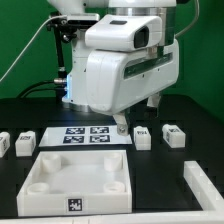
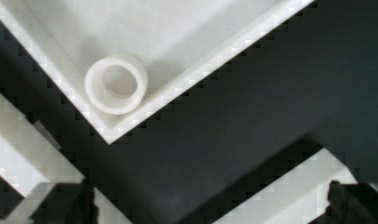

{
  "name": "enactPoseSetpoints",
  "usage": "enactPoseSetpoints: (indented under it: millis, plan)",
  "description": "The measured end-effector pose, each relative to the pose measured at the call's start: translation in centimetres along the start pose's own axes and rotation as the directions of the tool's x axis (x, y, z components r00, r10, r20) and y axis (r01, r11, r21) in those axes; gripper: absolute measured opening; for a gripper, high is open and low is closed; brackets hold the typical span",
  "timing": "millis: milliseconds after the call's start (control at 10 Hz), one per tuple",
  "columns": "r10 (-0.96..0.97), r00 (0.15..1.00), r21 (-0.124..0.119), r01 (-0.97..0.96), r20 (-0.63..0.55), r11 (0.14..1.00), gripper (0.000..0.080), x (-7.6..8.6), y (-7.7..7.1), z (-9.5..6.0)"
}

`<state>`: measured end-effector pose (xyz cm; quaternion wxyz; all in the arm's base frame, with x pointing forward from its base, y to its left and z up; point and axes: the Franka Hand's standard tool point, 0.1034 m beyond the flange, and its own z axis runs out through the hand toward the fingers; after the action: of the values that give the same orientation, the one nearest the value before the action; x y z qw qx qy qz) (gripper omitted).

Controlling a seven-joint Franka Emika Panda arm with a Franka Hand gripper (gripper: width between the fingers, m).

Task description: Assemble one leg

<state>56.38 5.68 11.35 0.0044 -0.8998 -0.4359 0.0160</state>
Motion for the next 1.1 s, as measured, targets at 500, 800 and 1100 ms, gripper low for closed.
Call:
enactPoseSetpoints:
  millis: [500,800,1100]
  plan:
    - [0.001,1.000,0.001,-0.001,0.001,1.000,0.0650,-0.03,-0.02,0.10]
    - [0.001,1.000,0.001,-0.001,0.001,1.000,0.0650,-0.03,-0.02,0.10]
    - [0.001,1.000,0.001,-0.001,0.001,1.000,0.0650,-0.03,-0.02,0.10]
